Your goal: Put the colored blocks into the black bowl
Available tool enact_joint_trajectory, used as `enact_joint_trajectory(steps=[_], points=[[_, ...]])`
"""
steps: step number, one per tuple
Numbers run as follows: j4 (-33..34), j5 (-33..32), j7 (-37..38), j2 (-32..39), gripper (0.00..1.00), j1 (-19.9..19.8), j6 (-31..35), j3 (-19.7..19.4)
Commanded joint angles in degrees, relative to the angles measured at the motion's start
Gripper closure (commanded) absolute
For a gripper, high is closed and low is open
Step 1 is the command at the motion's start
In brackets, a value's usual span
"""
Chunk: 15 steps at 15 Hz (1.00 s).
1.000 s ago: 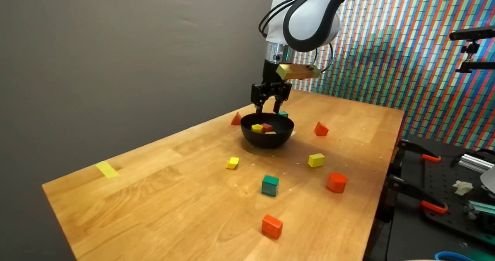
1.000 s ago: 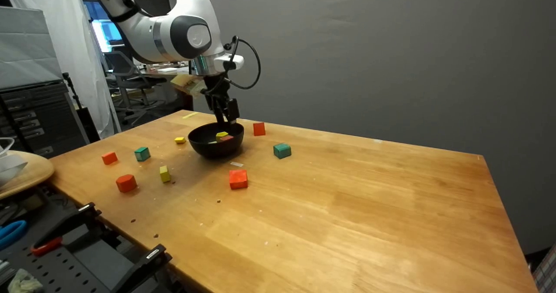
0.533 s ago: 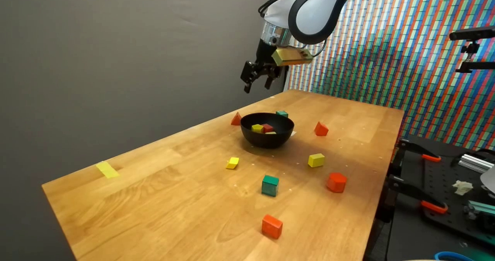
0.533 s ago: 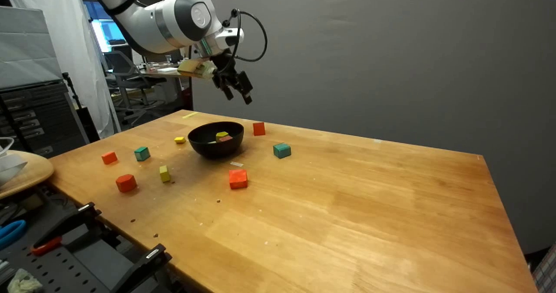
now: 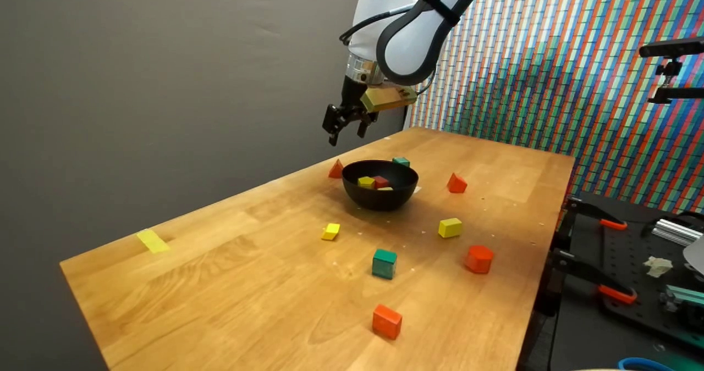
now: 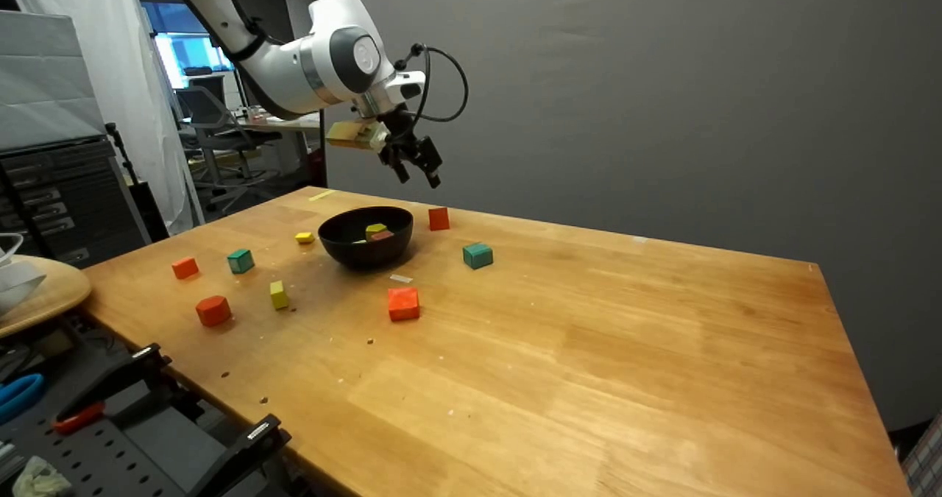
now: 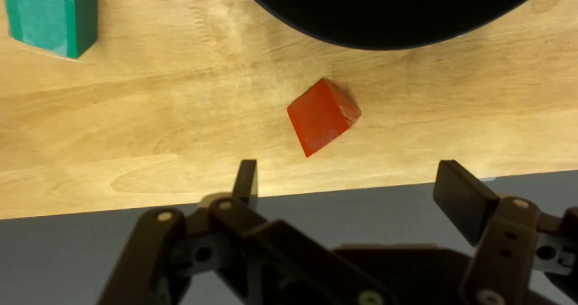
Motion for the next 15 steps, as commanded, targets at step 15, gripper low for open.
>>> enact_joint_trajectory(steps=[15], points=[[24.93, 5.79, -0.45, 20.09, 0.26, -2.22, -12.37, 1.24]])
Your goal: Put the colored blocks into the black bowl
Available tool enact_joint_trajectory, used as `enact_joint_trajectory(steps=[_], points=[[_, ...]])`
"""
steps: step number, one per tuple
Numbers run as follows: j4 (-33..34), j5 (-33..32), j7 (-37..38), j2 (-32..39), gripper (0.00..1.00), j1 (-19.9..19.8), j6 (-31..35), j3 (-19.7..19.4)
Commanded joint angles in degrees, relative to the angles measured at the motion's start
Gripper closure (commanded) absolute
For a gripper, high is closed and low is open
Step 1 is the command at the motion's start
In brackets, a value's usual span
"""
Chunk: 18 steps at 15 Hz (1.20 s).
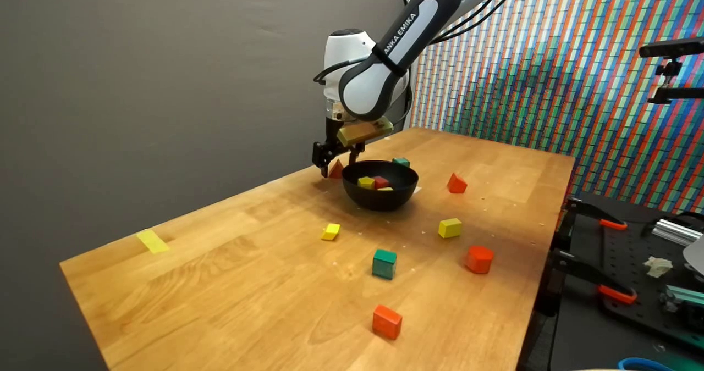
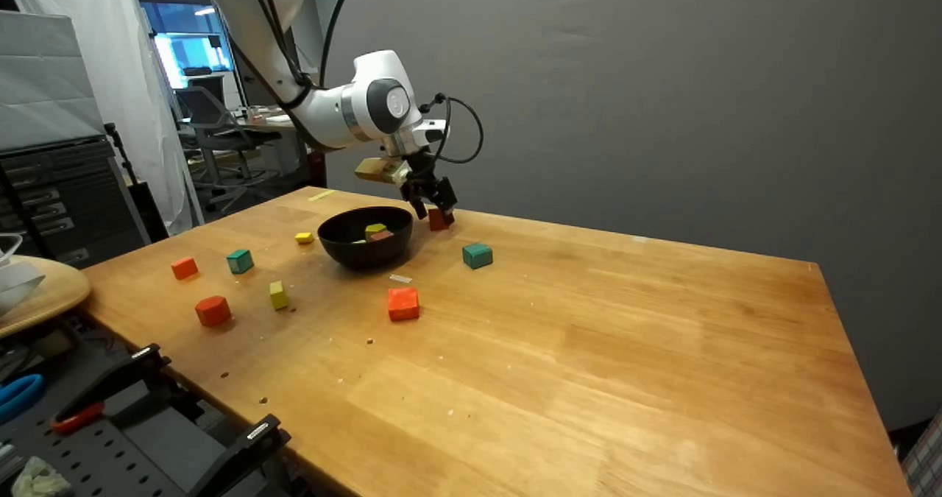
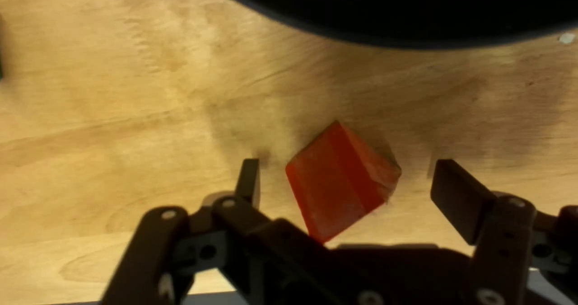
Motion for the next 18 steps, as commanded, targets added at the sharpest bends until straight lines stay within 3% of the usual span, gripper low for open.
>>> enact_joint_trajectory(steps=[1, 2, 6, 8, 13, 18], points=[[5.38, 1.30, -0.43, 2.80, 0.30, -0.41, -0.98, 0.06], [5.48, 1.44, -0.49, 2.84, 0.31, -0.46, -0.92, 0.20], [4.65, 2.66, -0.30, 2.14, 0.64, -0.79, -0.35, 0.67], [2.57, 3.95, -0.37, 0.41, 0.74, -1.16, 0.44, 1.30], [-9.01, 4.02, -2.13, -11.04, 0.76, 0.00, 3.35, 2.21], [-21.41, -4.36, 1.96, -24.25, 0.76, 6.64, 1.87, -2.76]])
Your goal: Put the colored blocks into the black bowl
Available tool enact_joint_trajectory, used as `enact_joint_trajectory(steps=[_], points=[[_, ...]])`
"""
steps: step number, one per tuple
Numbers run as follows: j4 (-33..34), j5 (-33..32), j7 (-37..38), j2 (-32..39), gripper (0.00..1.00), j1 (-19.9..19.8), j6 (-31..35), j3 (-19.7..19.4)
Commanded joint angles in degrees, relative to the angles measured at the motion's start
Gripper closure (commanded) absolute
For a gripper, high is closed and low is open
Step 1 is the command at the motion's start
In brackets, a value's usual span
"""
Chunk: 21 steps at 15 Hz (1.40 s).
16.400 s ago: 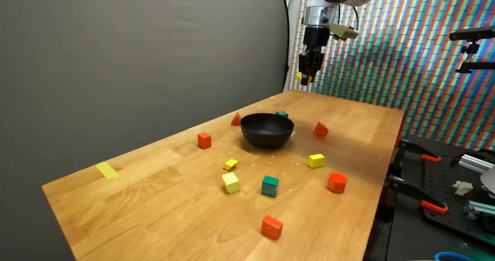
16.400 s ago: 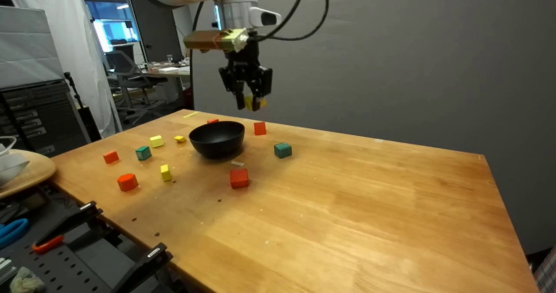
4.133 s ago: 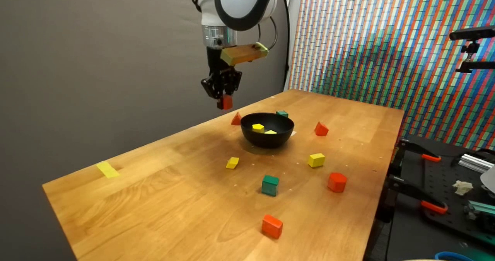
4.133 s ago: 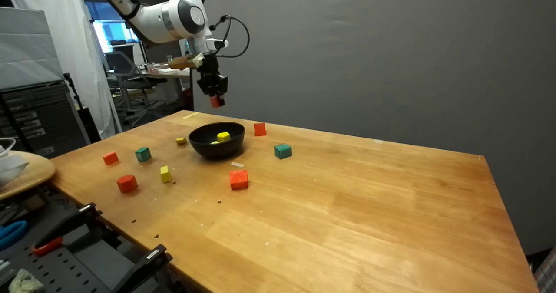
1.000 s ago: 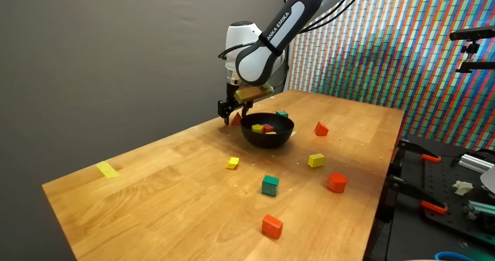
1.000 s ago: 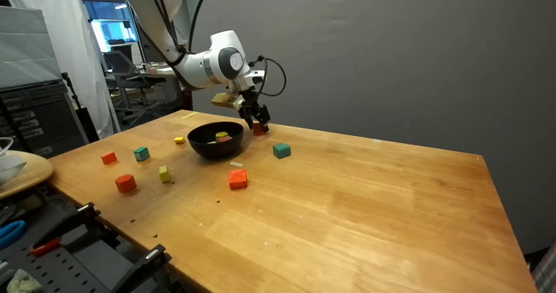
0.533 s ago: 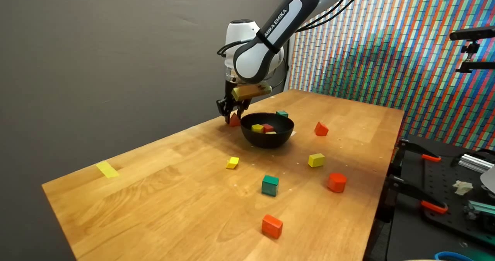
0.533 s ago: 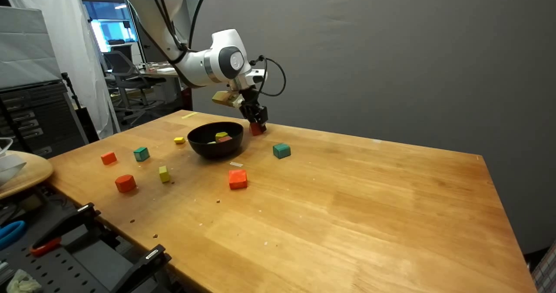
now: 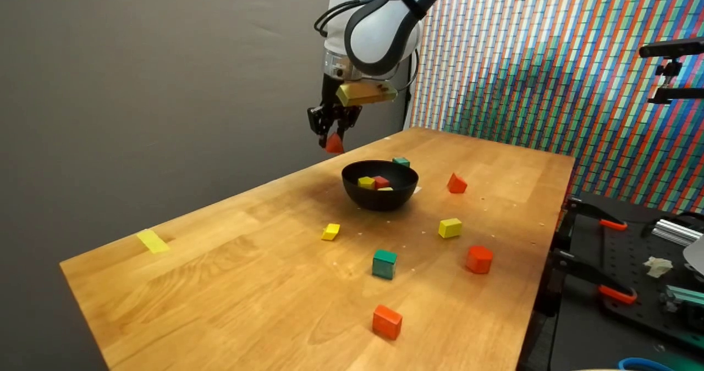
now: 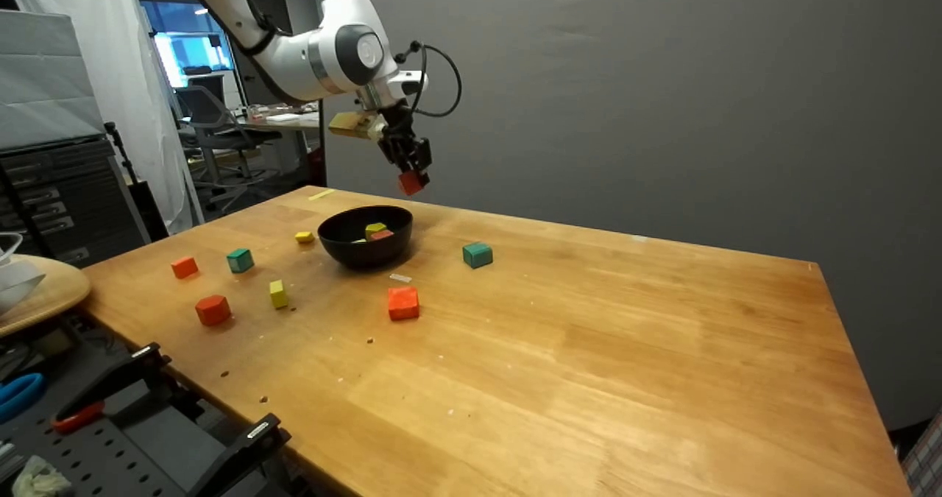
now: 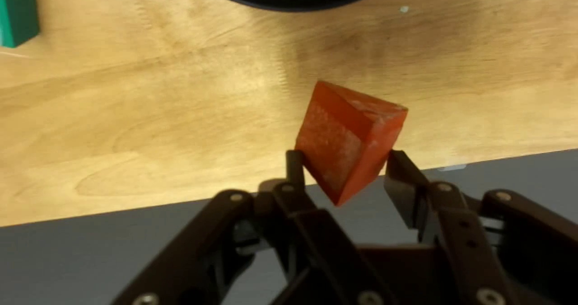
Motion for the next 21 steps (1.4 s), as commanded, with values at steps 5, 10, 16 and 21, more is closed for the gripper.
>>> enact_joint_trajectory(steps=[5, 10, 16, 21], points=[[-22.45, -8.75, 7.54, -19.06, 0.76, 3.90, -1.53, -0.20], [-26.06, -9.96, 11.32, -18.59, 0.22, 2.38, 1.06, 1.85], [-24.66, -10.44, 7.98, -17.00, 0.00, 2.29, 1.11, 4.43], [-28.65, -6.60, -12.89, -26.08, 0.00, -4.14, -13.29, 10.46]])
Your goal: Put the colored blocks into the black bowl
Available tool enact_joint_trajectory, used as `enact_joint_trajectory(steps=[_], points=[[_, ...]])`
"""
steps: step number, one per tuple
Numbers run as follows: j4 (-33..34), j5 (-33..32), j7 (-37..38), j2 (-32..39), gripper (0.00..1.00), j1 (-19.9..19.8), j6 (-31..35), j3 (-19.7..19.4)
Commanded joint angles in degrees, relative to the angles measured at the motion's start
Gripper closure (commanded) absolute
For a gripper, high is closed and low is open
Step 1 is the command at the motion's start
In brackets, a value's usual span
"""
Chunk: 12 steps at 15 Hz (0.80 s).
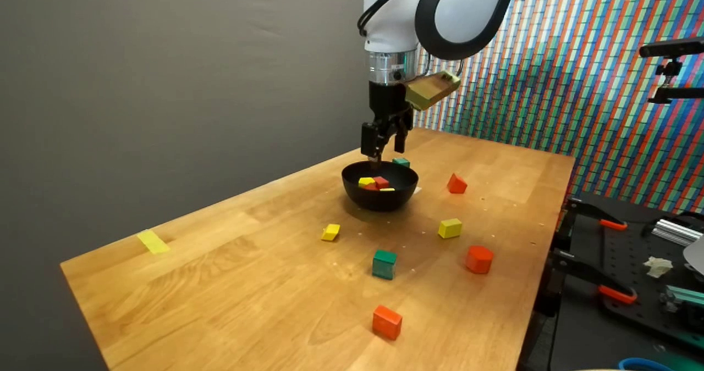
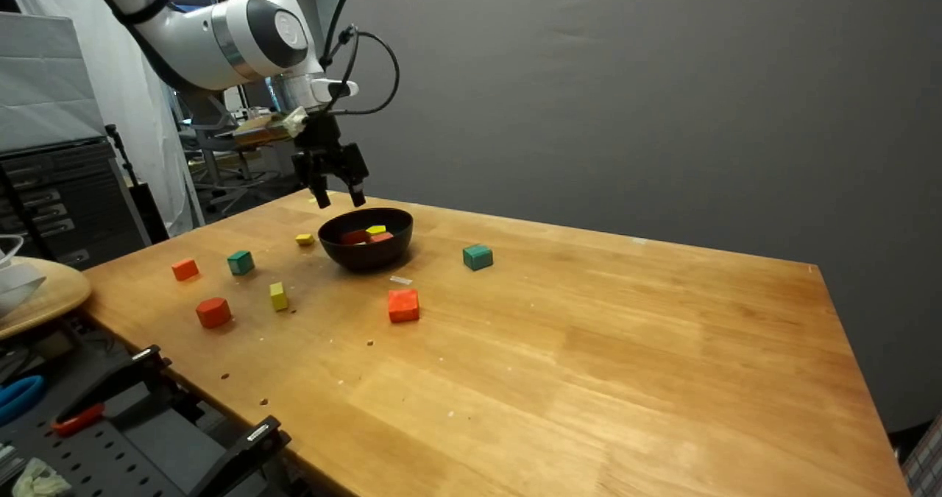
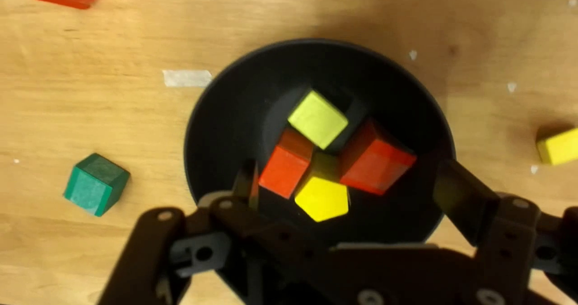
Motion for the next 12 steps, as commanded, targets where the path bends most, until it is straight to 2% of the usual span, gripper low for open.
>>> enact_joint_trajectory(steps=[1, 3, 4, 7, 10, 12], points=[[-4.32, 2.79, -15.29, -9.78, 0.01, -7.72, -5.71, 6.54], [-4.68, 6.39, -23.54, -12.35, 0.00, -13.01, -6.27, 11.58], [-1.85, 3.19, -16.14, -7.22, 0.00, -8.80, -5.26, 7.66], [-3.22, 5.25, -21.61, -10.83, 0.00, -11.64, -6.04, 10.00], [-2.86, 5.63, -21.03, -9.73, 0.00, -11.86, -6.20, 9.90], [-1.76, 7.24, -18.77, -8.81, 0.00, -13.09, -6.62, 8.39]])
